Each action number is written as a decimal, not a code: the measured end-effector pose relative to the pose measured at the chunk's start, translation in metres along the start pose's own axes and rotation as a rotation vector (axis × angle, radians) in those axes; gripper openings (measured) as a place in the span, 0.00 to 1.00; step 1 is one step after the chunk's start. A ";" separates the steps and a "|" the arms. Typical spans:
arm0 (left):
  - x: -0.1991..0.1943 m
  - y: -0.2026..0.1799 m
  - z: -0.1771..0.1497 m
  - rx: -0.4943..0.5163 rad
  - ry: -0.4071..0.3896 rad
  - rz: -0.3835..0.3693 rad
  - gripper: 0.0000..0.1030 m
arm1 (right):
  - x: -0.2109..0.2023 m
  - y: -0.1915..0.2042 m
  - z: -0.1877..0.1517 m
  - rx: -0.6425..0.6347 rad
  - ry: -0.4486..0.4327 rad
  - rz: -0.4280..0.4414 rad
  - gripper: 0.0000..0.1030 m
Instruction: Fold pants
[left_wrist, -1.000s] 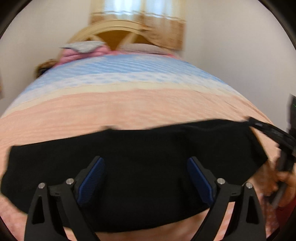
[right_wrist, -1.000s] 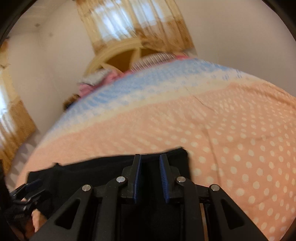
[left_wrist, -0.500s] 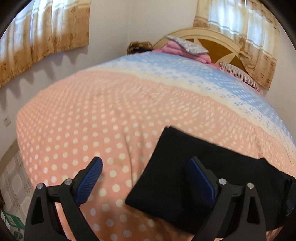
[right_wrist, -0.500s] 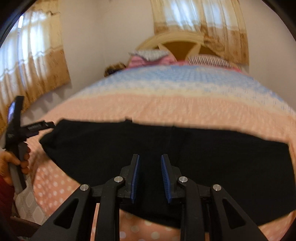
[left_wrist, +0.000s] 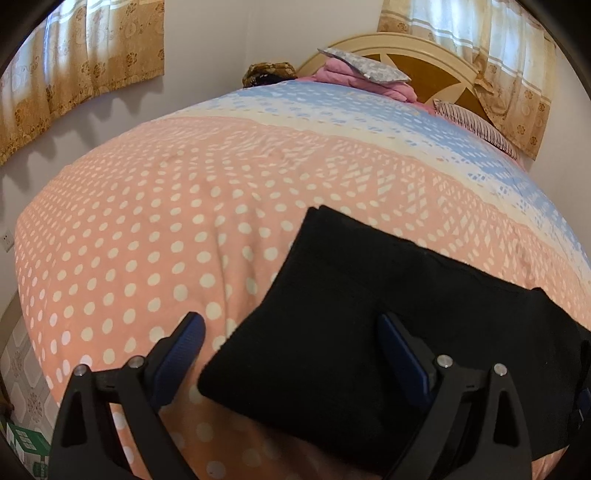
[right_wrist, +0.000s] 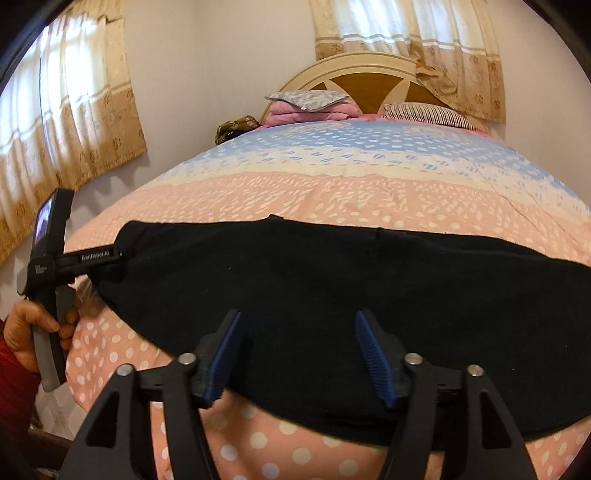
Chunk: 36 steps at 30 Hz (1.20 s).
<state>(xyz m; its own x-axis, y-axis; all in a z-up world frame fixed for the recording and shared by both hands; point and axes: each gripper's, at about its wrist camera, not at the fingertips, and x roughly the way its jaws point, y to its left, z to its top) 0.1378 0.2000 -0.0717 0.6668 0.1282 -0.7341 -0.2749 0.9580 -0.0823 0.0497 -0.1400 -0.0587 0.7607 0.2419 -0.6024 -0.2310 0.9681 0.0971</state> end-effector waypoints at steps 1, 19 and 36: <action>-0.001 -0.001 -0.001 0.009 -0.006 -0.007 0.86 | 0.000 0.002 -0.001 -0.010 0.001 -0.007 0.68; -0.022 -0.001 -0.006 -0.008 -0.037 -0.094 0.29 | -0.060 0.007 0.011 -0.006 -0.179 -0.021 0.71; -0.106 -0.060 0.011 0.094 -0.207 -0.222 0.26 | -0.074 -0.077 0.002 0.323 -0.200 -0.053 0.71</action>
<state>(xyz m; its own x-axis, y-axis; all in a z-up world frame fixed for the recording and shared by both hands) 0.0913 0.1320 0.0186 0.8331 -0.0467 -0.5512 -0.0476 0.9867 -0.1555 0.0121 -0.2327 -0.0203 0.8772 0.1679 -0.4498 -0.0091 0.9425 0.3341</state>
